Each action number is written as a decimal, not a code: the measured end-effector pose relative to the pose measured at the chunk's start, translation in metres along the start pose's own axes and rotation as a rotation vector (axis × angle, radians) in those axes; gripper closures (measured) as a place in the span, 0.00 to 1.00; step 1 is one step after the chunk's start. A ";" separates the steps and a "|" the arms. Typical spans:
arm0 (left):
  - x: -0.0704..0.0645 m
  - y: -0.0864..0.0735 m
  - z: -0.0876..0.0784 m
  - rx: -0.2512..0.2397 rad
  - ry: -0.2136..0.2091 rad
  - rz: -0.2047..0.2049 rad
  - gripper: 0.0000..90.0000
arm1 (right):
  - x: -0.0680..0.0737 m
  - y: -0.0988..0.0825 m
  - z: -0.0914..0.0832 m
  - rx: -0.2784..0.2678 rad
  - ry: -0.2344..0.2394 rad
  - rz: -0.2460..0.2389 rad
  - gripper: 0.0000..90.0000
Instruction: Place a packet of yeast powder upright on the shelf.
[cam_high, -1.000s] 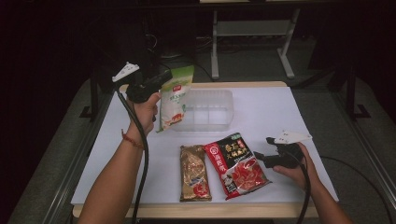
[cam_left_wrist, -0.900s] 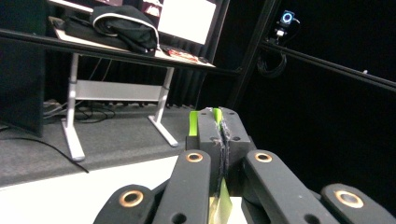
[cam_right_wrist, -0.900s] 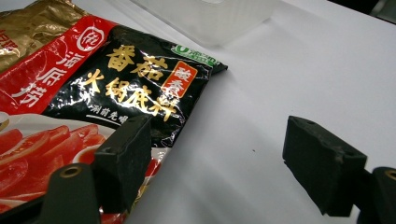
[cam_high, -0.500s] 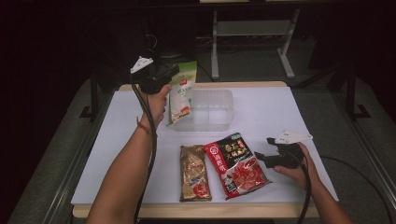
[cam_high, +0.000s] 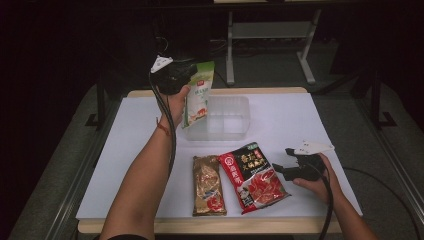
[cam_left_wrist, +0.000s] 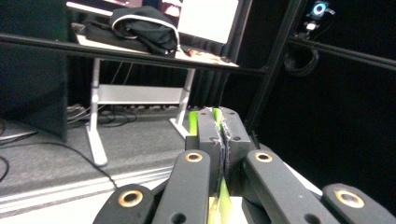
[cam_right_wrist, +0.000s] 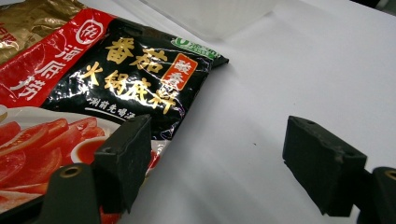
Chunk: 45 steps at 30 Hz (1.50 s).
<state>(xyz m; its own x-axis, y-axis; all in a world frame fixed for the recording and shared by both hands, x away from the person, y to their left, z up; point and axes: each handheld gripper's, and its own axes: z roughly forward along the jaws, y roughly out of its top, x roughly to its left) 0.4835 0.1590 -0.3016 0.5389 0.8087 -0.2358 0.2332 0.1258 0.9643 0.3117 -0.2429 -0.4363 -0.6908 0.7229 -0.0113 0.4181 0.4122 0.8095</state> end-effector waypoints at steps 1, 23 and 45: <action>0.001 -0.002 0.001 -0.002 -0.004 0.000 0.99 | 0.000 0.000 0.000 0.001 0.001 0.003 0.25; 0.012 -0.035 -0.016 0.012 -0.050 0.033 0.98 | 0.003 -0.001 0.004 0.024 0.006 -0.011 0.25; 0.021 -0.045 -0.059 0.047 -0.076 0.105 0.96 | 0.005 0.000 0.005 0.029 0.003 -0.020 0.25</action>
<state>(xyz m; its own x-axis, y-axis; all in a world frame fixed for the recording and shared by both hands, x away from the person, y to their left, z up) 0.4368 0.2039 -0.3425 0.6218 0.7698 -0.1439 0.2088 0.0142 0.9779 0.3112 -0.2363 -0.4394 -0.7008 0.7129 -0.0257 0.4208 0.4423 0.7920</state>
